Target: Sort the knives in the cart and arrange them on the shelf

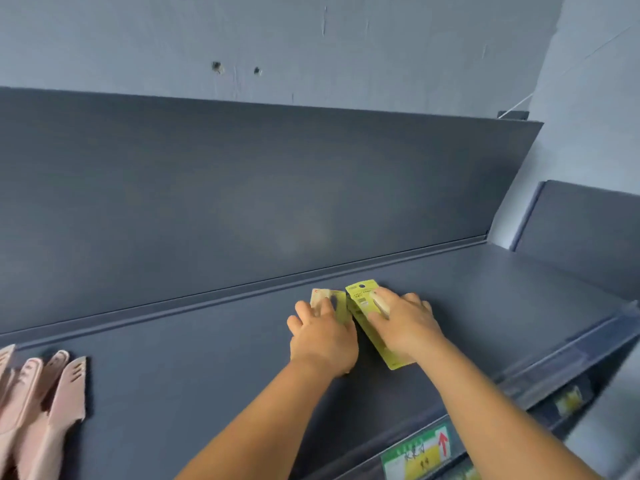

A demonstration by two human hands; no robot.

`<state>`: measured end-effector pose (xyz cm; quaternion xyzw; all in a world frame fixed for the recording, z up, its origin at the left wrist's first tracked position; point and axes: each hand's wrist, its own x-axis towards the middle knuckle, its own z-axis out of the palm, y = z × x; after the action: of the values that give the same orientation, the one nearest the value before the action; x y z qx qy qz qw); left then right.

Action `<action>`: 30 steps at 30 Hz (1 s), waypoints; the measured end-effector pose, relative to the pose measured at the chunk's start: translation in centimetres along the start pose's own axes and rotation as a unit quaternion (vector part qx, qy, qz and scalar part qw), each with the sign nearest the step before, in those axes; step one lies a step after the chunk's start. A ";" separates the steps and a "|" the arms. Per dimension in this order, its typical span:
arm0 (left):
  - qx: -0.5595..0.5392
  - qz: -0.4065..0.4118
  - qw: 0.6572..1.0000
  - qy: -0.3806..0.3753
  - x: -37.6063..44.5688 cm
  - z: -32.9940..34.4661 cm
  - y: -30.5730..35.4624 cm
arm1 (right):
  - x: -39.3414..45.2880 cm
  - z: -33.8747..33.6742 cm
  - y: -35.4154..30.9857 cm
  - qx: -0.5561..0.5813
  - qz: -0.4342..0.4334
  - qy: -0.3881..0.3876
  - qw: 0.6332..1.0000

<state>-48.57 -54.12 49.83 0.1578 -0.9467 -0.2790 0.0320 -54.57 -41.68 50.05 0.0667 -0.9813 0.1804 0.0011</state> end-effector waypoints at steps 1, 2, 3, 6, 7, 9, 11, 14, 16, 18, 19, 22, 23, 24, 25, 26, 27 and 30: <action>0.056 0.012 0.998 -0.005 0.2 0.0 0.1 | 0.2 0.3 0.2 -0.022 -0.007 -0.010 1.000; 0.108 0.024 0.994 -0.012 0.4 0.0 0.2 | 0.4 0.5 0.3 -0.032 -0.009 -0.022 0.999; 0.143 0.033 0.989 -0.021 0.5 0.0 0.1 | 0.5 0.7 0.3 -0.035 -0.008 -0.032 0.999; 0.145 0.038 0.988 -0.049 0.6 0.3 -0.1 | 0.4 0.9 0.1 -0.037 0.003 -0.036 0.999; 0.133 0.037 0.989 -0.050 0.6 0.3 -0.2 | 0.2 0.7 0.0 -0.030 0.009 -0.036 0.999; 0.121 0.045 0.991 -0.039 0.5 0.2 -0.4 | -0.5 0.4 -0.3 -0.004 0.023 -0.029 0.999; 0.110 0.077 0.991 -0.012 0.2 -0.2 -0.6 | -1.8 -0.2 -0.6 0.012 0.026 0.006 1.000; 0.097 0.160 0.982 0.025 -1.0 -0.8 -0.1 | -4.8 -1.5 -0.5 0.022 0.028 0.069 0.997; 0.096 0.218 0.971 0.033 -2.6 -1.0 0.8 | -7.3 -2.2 -0.1 0.018 0.042 0.096 0.994; 0.098 0.276 0.956 0.027 -4.7 -1.0 1.7 | -10.1 -2.7 0.6 0.023 0.067 0.122 0.990; 0.097 0.302 0.948 0.020 -5.9 -0.8 2.1 | -11.5 -2.9 1.0 0.031 0.081 0.133 0.987; 0.085 0.371 0.925 -0.018 -9.4 0.4 3.0 | -16.3 -3.0 2.7 0.041 0.130 0.158 0.978; 0.080 0.391 0.916 -0.032 -10.7 1.0 3.2 | -18.0 -2.8 3.5 0.037 0.147 0.165 0.975; 0.075 0.411 0.907 -0.044 -12.0 1.7 3.3 | -19.6 -2.5 4.3 0.033 0.164 0.172 0.971; 0.071 0.428 0.899 -0.058 -13.3 2.5 3.4 | -21.4 -2.1 5.1 0.030 0.183 0.176 0.967; 0.066 0.443 0.891 -0.073 -14.7 3.3 3.4 | -23.1 -1.6 5.9 0.030 0.203 0.179 0.962; 0.059 0.457 0.883 -0.091 -16.1 4.1 3.4 | -24.9 -1.2 6.7 0.034 0.224 0.179 0.957; 0.050 0.495 0.856 -0.142 -20.0 7.1 3.2 | -30.1 0.6 8.9 0.054 0.293 0.183 0.937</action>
<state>-31.58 -41.60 46.10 -0.3717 -0.9067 -0.1980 0.0228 -25.84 -29.75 45.59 -0.2576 -0.9291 0.2348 0.1238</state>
